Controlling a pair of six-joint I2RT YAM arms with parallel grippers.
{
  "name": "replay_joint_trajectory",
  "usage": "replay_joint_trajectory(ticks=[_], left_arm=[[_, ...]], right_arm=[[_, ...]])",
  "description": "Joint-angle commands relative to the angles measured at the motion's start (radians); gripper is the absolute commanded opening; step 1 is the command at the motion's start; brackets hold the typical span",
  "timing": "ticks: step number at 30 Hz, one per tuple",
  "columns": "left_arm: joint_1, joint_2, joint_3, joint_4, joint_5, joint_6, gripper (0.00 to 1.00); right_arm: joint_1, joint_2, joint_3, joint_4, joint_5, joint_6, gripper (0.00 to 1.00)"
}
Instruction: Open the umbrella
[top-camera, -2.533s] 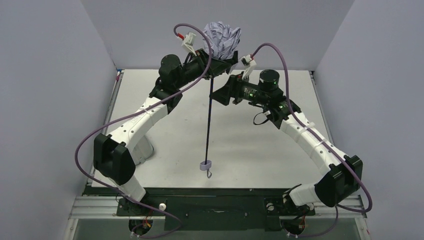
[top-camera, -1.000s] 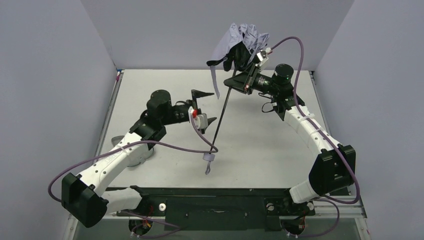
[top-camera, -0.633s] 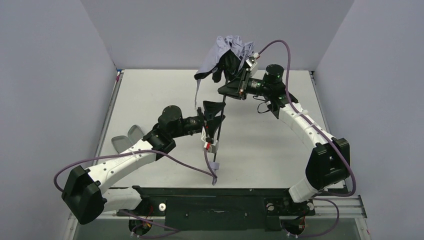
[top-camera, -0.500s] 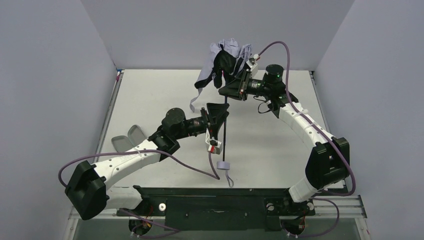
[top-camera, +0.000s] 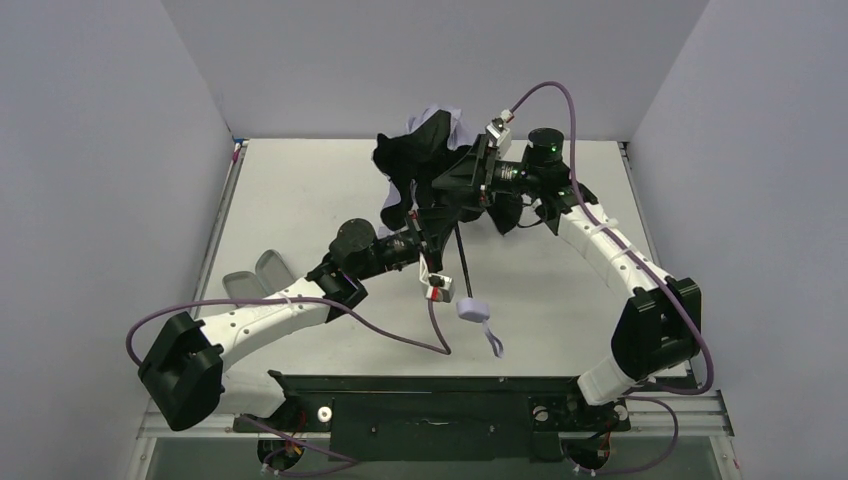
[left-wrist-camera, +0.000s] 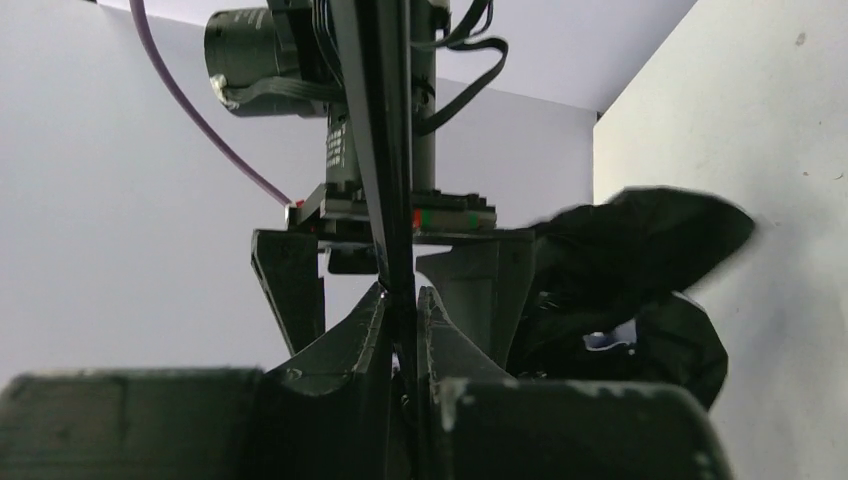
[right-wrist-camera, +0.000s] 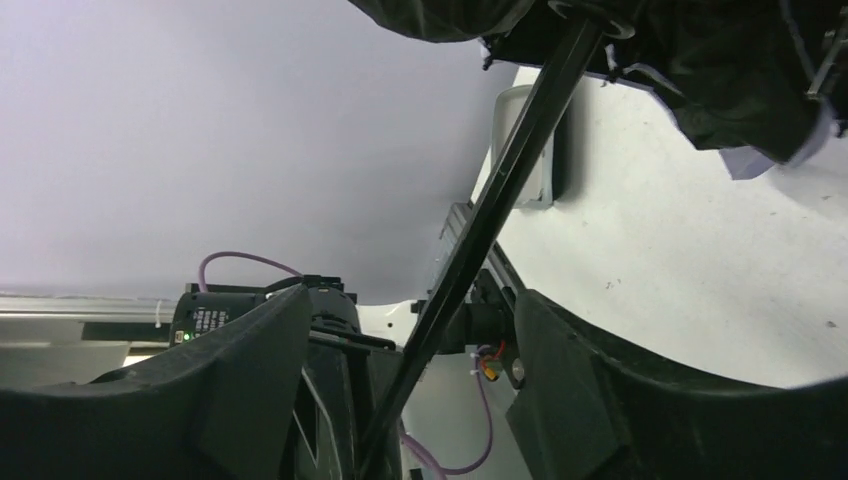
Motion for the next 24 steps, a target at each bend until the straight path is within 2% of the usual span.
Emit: replay_joint_trajectory(ticks=[1,4,6,12,15,18,21,23,24], left_arm=[[0.000,-0.022,0.075,0.130,-0.078,-0.043,0.00],[0.006,-0.008,0.137,0.126,-0.141,-0.164,0.00],[0.015,0.004,0.237,0.089,-0.188,-0.265,0.00],[0.086,0.051,0.493,-0.130,-0.242,-0.650,0.00],[0.142,0.112,0.639,-0.300,-0.303,-0.847,0.00],[0.231,0.193,0.878,-0.491,-0.322,-1.159,0.00],[0.358,0.318,1.058,-0.746,-0.309,-1.476,0.00],[0.416,0.402,1.181,-0.909,-0.276,-1.631,0.00],[0.423,0.445,1.243,-0.956,-0.220,-1.653,0.00]], right_arm=[[-0.034,-0.079,0.025,-0.095,-0.024,-0.109,0.72],[-0.065,-0.106,0.025,-0.103,-0.039,-0.135,0.73],[-0.091,-0.124,0.041,-0.109,-0.037,-0.168,0.72],[-0.235,-0.139,0.180,-0.111,0.034,-0.243,0.69],[-0.344,-0.147,0.207,-0.120,0.108,-0.284,0.69],[-0.419,-0.148,0.214,-0.123,0.125,-0.294,0.68],[-0.460,-0.164,0.213,-0.142,0.134,-0.326,0.67],[-0.460,-0.181,0.212,-0.176,0.152,-0.385,0.66],[-0.456,-0.192,0.208,-0.196,0.156,-0.414,0.65]])
